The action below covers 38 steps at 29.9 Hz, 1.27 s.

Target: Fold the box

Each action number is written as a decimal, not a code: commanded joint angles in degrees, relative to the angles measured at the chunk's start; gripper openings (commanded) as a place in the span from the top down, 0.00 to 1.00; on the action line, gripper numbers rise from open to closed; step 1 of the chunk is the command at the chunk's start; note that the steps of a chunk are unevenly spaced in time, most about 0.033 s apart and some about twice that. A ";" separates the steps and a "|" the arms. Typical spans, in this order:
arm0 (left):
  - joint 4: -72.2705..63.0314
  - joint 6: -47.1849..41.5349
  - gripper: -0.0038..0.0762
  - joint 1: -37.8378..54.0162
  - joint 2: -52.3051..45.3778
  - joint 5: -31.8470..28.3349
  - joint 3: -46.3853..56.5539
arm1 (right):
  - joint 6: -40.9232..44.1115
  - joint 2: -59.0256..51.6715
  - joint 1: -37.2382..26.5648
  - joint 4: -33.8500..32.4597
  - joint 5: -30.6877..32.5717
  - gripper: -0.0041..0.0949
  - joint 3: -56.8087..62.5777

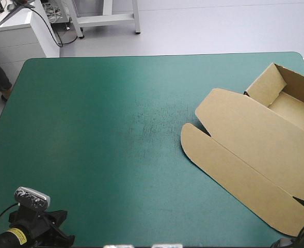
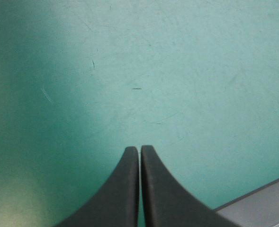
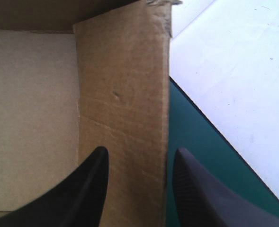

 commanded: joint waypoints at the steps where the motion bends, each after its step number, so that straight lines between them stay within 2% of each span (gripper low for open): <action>1: -0.86 -0.11 0.96 -0.20 0.59 -2.60 -1.40 | -4.46 -5.73 -0.30 -0.33 0.65 0.54 -1.43; 3: -0.76 -0.11 0.96 -0.20 0.59 -2.60 -1.40 | -7.70 -7.62 -0.30 -0.33 0.65 0.54 -1.43; 6: -0.76 0.12 0.96 -0.20 0.59 -2.47 -1.40 | -8.49 -11.61 -0.30 -0.21 0.65 0.61 -1.43; 9: -0.76 0.12 0.96 -0.20 0.59 -2.47 -1.40 | -9.26 -15.79 -0.30 2.96 0.65 0.80 -1.43; 11: -0.76 0.12 0.96 -0.20 0.59 -2.47 -1.40 | -10.76 -18.91 -0.30 10.03 0.65 0.98 -1.35; 14: -0.76 0.12 0.96 -0.20 0.59 -2.47 -1.40 | -14.14 -23.30 0.69 20.28 0.65 0.96 -1.35; 15: -0.76 0.12 0.96 -0.20 0.59 -2.47 -1.40 | -14.29 -25.08 2.08 20.17 0.65 0.95 -1.35; 20: -0.76 -0.13 0.96 -0.20 0.59 -2.47 -1.40 | -12.53 -34.72 12.45 11.20 0.65 0.95 1.94; 26: -0.76 -0.13 0.96 -0.20 0.59 -2.68 -1.40 | -12.06 -48.47 24.13 6.47 0.65 0.96 16.62; 34: -0.76 -0.13 0.96 -0.20 0.59 -4.53 -1.40 | -13.45 -67.46 30.33 7.08 -0.29 0.96 41.18; 38: -0.76 -0.13 0.96 -0.20 0.59 -4.85 -1.40 | -15.63 -76.93 31.11 7.62 -1.67 0.96 53.03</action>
